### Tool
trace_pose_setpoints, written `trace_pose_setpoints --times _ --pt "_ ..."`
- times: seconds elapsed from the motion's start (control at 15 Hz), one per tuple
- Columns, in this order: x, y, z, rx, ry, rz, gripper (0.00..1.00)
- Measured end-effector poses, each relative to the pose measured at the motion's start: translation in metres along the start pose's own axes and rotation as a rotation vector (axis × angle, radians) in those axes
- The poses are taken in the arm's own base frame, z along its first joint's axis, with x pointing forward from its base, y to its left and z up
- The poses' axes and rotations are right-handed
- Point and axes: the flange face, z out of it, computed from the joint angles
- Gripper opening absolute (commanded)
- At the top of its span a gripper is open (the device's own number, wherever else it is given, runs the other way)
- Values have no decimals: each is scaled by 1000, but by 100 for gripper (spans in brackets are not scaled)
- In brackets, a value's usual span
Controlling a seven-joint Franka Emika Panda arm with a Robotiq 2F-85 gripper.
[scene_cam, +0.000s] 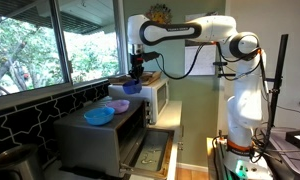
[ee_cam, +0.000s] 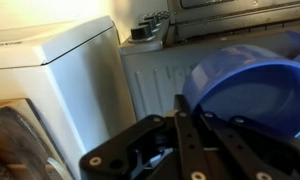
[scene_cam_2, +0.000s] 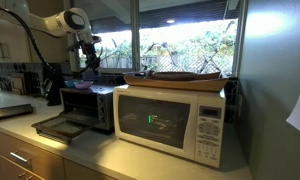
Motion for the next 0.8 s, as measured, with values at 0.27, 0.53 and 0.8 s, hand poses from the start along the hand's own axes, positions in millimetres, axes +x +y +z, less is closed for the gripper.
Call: trace_pose_setpoints --times 0.27,0.53,0.8 --pt "-7 -18 -24 -43 54 -82 1" --pt "-15 -42 -34 -77 71 -139 1" --pt "-19 -55 -34 -94 42 -158 1"
